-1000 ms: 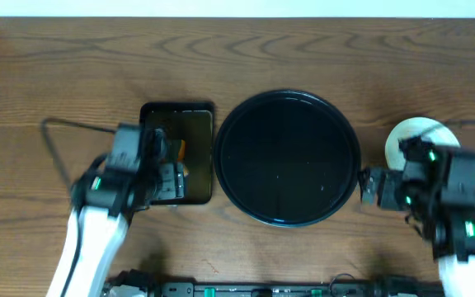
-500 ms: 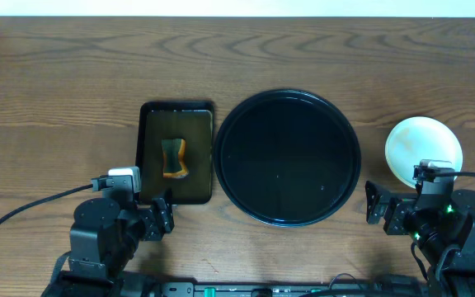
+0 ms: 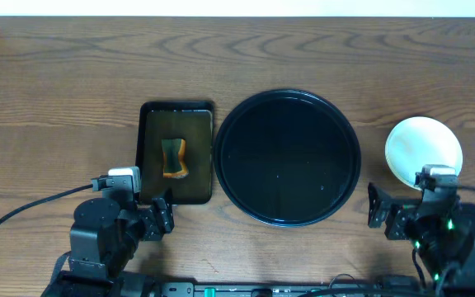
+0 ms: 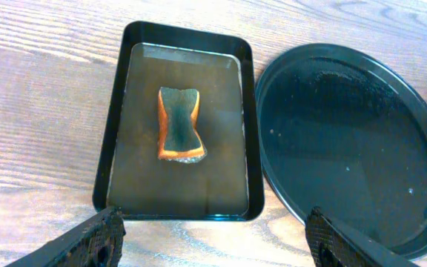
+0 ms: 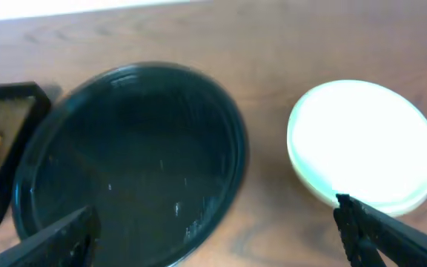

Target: Clean dirty plates on tray and stack at the side

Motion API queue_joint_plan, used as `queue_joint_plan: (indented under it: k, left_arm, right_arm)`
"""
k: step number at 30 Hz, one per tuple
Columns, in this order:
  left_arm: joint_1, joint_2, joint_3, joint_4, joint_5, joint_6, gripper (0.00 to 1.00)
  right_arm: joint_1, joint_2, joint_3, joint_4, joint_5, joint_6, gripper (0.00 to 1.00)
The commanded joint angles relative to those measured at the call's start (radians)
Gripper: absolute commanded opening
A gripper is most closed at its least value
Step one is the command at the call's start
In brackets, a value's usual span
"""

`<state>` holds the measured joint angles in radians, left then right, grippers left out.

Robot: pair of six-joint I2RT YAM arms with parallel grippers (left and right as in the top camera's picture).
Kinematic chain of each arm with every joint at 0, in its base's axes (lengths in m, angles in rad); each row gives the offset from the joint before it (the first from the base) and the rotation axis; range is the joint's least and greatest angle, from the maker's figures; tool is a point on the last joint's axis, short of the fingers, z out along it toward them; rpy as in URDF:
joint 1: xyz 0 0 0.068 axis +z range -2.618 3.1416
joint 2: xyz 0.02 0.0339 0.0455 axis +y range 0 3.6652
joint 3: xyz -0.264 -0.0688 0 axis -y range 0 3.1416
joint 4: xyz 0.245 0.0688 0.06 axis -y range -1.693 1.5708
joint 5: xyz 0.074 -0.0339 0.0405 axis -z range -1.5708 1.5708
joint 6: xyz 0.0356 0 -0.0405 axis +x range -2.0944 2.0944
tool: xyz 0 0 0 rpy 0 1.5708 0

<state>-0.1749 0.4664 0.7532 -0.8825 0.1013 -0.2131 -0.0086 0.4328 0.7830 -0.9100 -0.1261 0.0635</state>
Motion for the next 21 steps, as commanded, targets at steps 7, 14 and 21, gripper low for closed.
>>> queue_joint_plan:
  k: [7, 14, 21]
  left_arm:
    - [-0.002, -0.003, -0.01, 0.002, -0.008, -0.009, 0.79]
    - [-0.002, -0.003, -0.01, 0.002, -0.008, -0.009, 0.79]
    - [-0.002, -0.003, -0.01, 0.002, -0.008, -0.009, 0.79]
  right_arm:
    - [0.093, -0.32, -0.372, 0.499, -0.013, -0.053, 0.99]
    - [0.111, -0.426, -0.607, 0.833, -0.008, -0.054, 0.99]
    - [0.124, -0.428, -0.736, 0.914, 0.09, -0.053, 0.99]
